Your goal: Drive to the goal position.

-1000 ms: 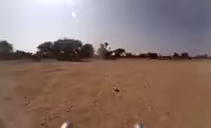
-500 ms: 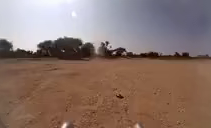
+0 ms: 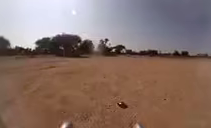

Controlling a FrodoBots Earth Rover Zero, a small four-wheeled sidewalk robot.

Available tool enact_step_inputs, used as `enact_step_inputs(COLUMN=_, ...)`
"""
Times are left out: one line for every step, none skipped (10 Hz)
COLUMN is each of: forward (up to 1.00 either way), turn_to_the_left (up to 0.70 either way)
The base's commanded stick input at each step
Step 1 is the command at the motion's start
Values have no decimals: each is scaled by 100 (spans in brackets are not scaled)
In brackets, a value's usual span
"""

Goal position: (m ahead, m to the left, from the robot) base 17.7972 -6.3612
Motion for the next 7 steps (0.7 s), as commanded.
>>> enact_step_inputs(forward=70, turn_to_the_left=0)
enact_step_inputs(forward=70, turn_to_the_left=0)
enact_step_inputs(forward=70, turn_to_the_left=0)
enact_step_inputs(forward=70, turn_to_the_left=0)
enact_step_inputs(forward=70, turn_to_the_left=0)
enact_step_inputs(forward=70, turn_to_the_left=0)
enact_step_inputs(forward=70, turn_to_the_left=0)
